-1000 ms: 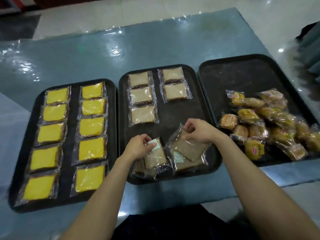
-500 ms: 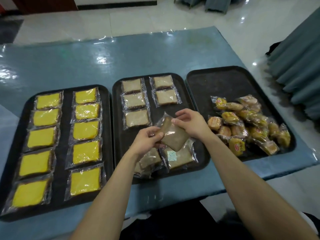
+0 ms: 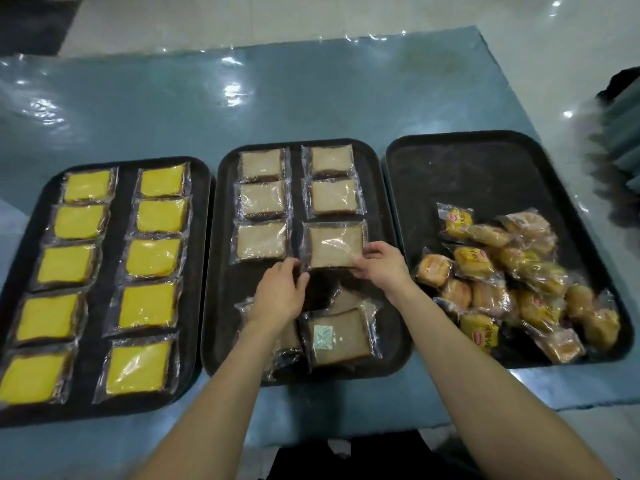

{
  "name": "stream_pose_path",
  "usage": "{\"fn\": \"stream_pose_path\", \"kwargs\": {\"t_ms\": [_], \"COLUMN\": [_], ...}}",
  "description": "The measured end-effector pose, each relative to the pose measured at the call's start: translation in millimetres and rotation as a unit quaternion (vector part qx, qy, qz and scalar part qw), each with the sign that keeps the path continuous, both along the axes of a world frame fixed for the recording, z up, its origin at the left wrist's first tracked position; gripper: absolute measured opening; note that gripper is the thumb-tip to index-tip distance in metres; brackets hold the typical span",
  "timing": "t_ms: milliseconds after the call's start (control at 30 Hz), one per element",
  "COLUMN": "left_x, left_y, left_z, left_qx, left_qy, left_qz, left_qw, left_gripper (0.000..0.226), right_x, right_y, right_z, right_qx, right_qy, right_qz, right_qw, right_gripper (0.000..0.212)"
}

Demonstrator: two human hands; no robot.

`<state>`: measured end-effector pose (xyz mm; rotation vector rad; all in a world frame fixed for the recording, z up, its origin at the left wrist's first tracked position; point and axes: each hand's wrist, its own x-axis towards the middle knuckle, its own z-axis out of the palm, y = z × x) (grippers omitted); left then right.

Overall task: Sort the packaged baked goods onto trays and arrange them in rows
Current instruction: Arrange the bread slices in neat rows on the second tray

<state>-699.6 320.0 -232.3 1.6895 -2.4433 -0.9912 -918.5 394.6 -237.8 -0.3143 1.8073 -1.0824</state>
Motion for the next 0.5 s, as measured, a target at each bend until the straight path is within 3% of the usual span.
{"fn": "stream_pose_path", "kwargs": {"t_ms": [100,267,500], "left_x": [-2.6,-4.3,-2.2], "left_y": [5.8,7.3,6.0], "left_z": [-10.4,-11.7,-5.9], "left_qx": [-0.018,0.010,0.006], "left_qy": [-0.128,-0.148,-0.185], "left_qz": [-0.080,-0.083,-0.127], "left_qw": [0.988,0.985,0.975], "left_gripper": [0.045,0.048,0.054], "right_x": [-19.9,-22.1,-16.9], "right_y": [-12.8,-27.0,-16.6], "right_z": [-17.9,-35.7,-29.3], "right_qx": [0.032,0.037,0.060], "right_qy": [0.012,0.012,0.158], "right_qz": [0.017,-0.004,0.031], "right_qw": [0.999,0.999,0.985], "right_gripper": [0.033,0.023,0.018]}}
